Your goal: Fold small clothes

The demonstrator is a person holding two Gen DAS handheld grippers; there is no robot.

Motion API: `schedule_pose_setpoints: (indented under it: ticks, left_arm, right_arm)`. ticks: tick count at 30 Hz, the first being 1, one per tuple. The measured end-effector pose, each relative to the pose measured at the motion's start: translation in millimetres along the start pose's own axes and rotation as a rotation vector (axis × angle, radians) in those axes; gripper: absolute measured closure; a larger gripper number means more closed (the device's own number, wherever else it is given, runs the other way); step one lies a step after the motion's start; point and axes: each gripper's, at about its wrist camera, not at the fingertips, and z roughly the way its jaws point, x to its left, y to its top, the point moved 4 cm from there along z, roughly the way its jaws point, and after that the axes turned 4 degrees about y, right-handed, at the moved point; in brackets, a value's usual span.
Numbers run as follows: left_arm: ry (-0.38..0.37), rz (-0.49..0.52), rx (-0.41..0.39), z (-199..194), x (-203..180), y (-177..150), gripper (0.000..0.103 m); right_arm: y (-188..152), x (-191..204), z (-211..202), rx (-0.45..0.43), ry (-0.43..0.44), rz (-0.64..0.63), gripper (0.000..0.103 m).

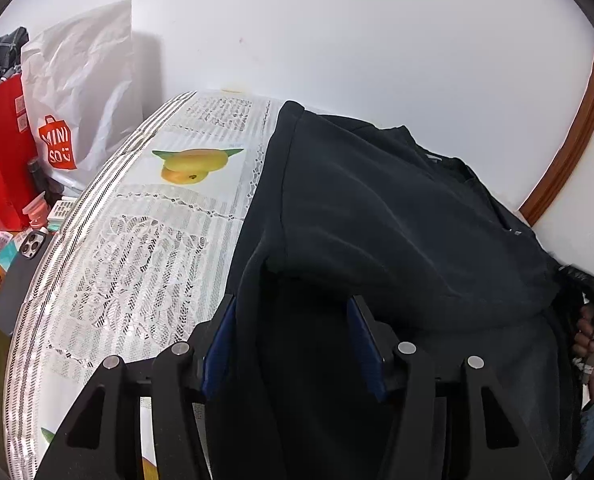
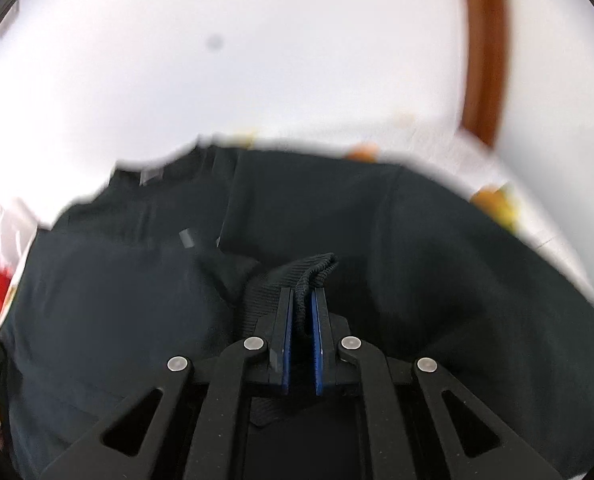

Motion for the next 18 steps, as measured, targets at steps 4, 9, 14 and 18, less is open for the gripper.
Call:
schedule_pose_setpoints:
  ticks: [4,9,14,18]
  left_arm:
    - [-0.002,-0.002,0.008,2,1,0,0.05]
    - [-0.002,0.006,0.009,2,1,0,0.049]
    - [-0.002,0.009,0.01,2,0,0,0.048]
    - [-0.006,0.007,0.008,1,1,0,0.048]
  right_arm:
    - [-2,-3,-17,-0.055,-0.051,0.019,0.094]
    - [-11,17,-3,0.031,-0.196,-0.12,0.085]
    - [-11,42,-15,-0.018,-0.154,-0.163,0.058]
    - [-28,50,15,0.093,-0.154,-0.208,0.058]
